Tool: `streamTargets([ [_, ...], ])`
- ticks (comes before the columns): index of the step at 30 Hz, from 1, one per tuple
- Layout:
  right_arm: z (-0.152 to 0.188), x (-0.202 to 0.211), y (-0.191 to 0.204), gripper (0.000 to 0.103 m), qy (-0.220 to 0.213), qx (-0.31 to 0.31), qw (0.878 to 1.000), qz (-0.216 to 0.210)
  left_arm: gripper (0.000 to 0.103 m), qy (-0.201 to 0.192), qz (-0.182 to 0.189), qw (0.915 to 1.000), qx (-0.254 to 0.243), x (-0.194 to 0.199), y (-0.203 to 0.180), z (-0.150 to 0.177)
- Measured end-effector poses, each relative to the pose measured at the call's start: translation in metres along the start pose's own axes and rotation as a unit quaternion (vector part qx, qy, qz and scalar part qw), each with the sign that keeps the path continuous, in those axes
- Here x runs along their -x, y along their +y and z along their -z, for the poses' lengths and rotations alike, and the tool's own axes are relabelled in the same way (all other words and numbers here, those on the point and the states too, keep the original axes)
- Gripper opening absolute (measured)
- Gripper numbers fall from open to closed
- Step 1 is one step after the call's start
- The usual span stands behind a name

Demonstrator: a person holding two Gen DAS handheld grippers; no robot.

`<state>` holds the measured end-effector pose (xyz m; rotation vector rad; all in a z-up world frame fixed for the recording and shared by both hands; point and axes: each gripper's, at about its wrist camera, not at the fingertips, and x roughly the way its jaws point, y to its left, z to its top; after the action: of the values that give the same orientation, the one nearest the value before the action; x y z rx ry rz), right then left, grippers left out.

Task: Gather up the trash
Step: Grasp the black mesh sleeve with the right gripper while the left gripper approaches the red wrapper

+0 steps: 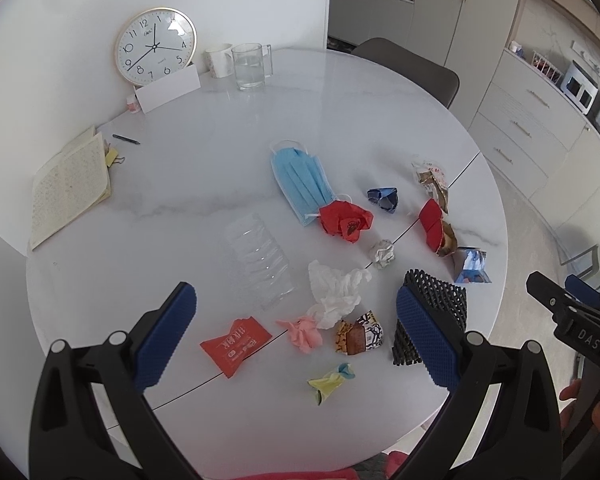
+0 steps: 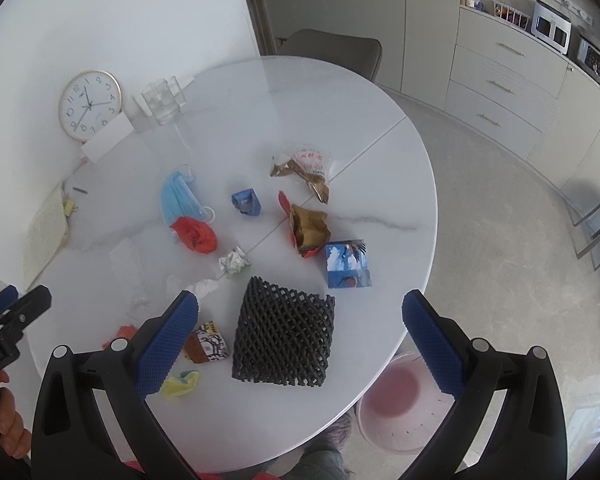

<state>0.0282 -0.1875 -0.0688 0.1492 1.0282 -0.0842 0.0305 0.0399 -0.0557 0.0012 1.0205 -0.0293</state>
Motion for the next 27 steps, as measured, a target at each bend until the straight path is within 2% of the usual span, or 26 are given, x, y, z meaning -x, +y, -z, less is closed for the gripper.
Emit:
streamTargets([
  [5,0.011,-0.032,0.005,0.101,0.024,0.008,1.000,0.012,0.096,0.002,0.018,0.9998,-0.009,-0.021,0.008,0.003],
  [9,0.028,-0.072,0.006,0.101,0.062,-0.002,0.998,0.008,0.096,0.015,0.024,0.9994,-0.018,-0.045,0.024,0.005],
  [14,0.047,-0.122,0.010,0.101,0.104,-0.008,0.994,0.037,0.096,0.023,0.030,0.9991,-0.020,-0.063,0.056,0.010],
  [19,0.053,-0.147,0.011,0.101,0.124,-0.026,0.990,0.061,0.096,0.047,0.038,0.9969,-0.051,-0.084,0.079,0.014],
  [21,0.056,-0.155,0.012,0.101,0.130,-0.032,0.989,0.065,0.096,0.056,0.030,0.9959,-0.064,-0.093,0.087,0.016],
  [24,0.061,-0.161,0.013,0.100,0.138,-0.048,0.988,0.058,0.096,0.076,0.029,0.9951,-0.056,-0.107,0.101,0.015],
  [26,0.063,-0.160,0.014,0.084,0.134,-0.061,0.989,0.034,0.096,0.089,0.042,0.9946,-0.034,-0.117,0.107,0.011],
  [27,0.064,-0.161,0.014,0.080,0.131,-0.063,0.989,0.030,0.096,0.091,0.049,0.9943,-0.027,-0.120,0.108,0.009],
])
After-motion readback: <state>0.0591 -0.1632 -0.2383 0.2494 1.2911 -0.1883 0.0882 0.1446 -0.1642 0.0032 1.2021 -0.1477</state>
